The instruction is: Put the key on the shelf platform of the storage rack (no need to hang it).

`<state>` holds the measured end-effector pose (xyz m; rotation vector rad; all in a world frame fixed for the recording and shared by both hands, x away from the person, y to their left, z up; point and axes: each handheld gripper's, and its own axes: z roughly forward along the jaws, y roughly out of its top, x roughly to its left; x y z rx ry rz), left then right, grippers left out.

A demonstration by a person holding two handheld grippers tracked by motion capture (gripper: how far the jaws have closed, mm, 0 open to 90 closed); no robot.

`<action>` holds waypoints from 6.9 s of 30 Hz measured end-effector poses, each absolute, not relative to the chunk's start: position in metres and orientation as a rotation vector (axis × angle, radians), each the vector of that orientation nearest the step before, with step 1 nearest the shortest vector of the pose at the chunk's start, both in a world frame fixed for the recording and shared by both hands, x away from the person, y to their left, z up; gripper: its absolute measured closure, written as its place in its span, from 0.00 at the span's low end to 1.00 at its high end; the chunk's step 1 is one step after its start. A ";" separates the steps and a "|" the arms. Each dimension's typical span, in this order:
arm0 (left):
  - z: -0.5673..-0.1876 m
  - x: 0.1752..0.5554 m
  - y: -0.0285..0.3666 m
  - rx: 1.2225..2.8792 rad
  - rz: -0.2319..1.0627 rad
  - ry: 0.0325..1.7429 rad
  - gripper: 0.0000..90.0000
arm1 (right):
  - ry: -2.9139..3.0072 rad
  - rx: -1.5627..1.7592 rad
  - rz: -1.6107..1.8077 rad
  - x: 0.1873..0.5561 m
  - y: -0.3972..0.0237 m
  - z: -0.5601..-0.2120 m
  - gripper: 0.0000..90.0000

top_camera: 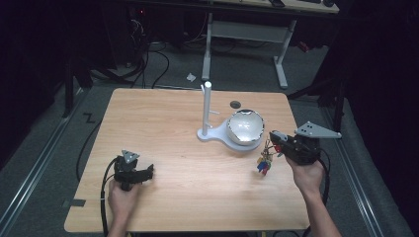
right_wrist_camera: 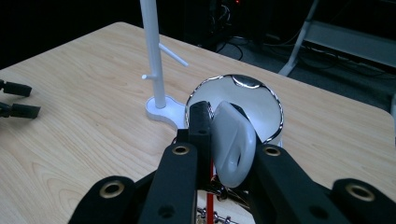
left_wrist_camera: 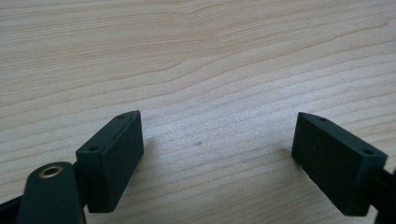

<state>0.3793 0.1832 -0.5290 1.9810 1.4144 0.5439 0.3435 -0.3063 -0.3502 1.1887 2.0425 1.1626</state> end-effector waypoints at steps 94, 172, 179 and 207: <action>-0.529 0.379 0.183 1.980 0.542 1.414 0.19 | 2.090 1.352 0.990 0.486 -0.262 -0.358 0.92; -0.529 0.379 0.183 1.980 0.542 1.414 0.19 | 2.135 1.457 0.935 0.485 -0.266 -0.427 0.75; -0.529 0.379 0.184 1.981 0.542 1.413 0.19 | 2.116 1.478 0.962 0.483 -0.272 -0.422 0.63; -0.529 0.379 0.183 1.981 0.543 1.413 0.19 | 2.058 1.432 1.043 0.450 -0.296 -0.383 0.58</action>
